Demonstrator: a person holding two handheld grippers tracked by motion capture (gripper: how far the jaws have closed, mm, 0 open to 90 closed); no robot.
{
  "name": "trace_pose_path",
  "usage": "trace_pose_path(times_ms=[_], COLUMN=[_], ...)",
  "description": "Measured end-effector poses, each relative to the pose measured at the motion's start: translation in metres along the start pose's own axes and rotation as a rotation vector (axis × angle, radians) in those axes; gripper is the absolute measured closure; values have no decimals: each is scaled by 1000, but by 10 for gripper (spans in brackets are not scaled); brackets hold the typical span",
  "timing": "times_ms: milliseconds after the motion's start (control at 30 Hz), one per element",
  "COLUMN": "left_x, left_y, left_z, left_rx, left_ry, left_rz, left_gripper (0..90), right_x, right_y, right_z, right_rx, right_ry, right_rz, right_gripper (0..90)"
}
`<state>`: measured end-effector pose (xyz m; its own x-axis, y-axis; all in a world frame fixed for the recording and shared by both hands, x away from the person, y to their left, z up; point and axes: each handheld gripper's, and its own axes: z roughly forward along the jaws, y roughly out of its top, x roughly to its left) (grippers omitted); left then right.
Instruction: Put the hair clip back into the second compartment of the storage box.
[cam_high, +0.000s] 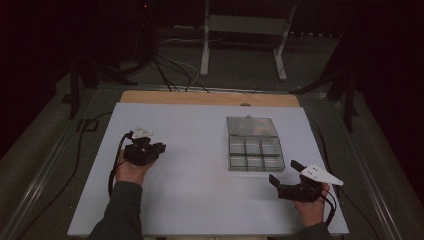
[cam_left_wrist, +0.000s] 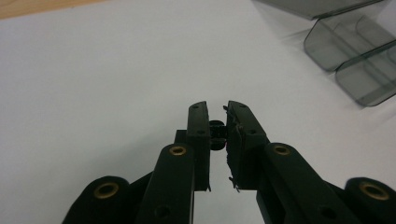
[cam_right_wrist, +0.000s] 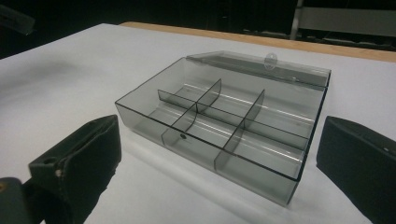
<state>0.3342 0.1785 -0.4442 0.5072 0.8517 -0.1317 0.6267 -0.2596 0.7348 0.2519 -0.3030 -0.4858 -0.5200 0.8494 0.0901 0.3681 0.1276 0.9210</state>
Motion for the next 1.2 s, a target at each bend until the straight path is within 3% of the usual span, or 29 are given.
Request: trace_pose_path(times_ms=[667, 1200], left_x=[-27, -47], left_y=[35, 57], left_z=[25, 45], left_rx=[-31, -34], left_ry=[-68, -97], left_rz=[40, 73], left_gripper=[815, 815], right_x=[0, 0], right_y=[0, 0], right_z=[-1, 0], right_rx=[-1, -2], right_ry=[7, 10], right_rz=[3, 9], right_gripper=[2, 2])
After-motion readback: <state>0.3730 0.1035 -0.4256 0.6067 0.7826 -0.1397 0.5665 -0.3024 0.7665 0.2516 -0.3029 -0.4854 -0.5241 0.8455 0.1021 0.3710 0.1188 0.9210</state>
